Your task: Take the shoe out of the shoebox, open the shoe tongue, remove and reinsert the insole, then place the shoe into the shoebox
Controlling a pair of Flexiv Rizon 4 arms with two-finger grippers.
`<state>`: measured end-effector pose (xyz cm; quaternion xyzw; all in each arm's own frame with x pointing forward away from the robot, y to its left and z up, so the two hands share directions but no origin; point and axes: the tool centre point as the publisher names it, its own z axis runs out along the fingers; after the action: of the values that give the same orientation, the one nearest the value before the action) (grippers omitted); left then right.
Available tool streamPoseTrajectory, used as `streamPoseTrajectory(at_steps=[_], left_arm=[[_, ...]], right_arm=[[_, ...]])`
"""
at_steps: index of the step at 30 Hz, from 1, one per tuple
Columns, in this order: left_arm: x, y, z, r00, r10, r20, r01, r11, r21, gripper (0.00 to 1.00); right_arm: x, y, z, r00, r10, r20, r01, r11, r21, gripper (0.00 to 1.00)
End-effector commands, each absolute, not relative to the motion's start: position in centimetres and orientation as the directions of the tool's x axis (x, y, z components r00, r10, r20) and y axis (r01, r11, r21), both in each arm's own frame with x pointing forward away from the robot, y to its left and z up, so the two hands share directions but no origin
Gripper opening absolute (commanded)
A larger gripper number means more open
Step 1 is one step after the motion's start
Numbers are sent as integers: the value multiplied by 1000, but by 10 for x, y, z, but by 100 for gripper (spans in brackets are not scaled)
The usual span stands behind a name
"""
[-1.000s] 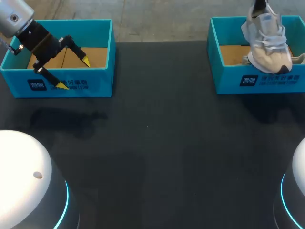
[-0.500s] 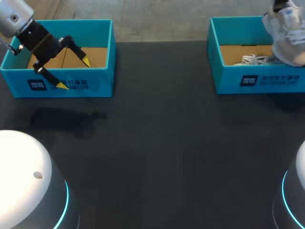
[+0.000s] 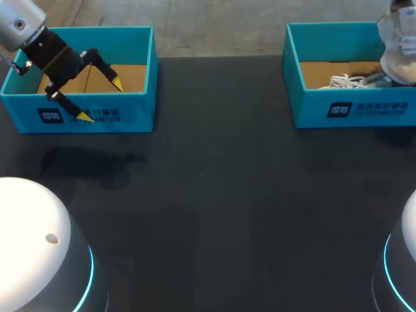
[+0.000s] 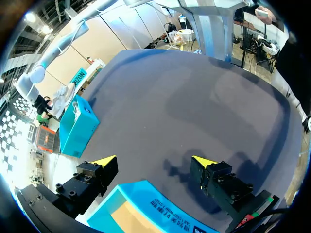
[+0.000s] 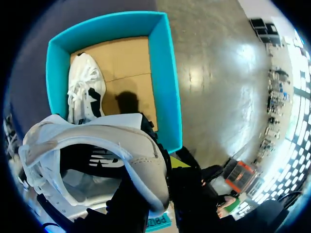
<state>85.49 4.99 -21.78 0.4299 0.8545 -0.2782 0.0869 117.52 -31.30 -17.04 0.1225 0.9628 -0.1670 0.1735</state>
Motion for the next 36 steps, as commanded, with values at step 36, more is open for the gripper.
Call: streamPoseTrajectory(at_steps=[36], left_arm=[[856, 50, -218, -615, 689, -385, 783, 475, -400, 100]], right_arm=[[1160, -346, -161, 67, 929, -365, 991, -105, -86, 0]])
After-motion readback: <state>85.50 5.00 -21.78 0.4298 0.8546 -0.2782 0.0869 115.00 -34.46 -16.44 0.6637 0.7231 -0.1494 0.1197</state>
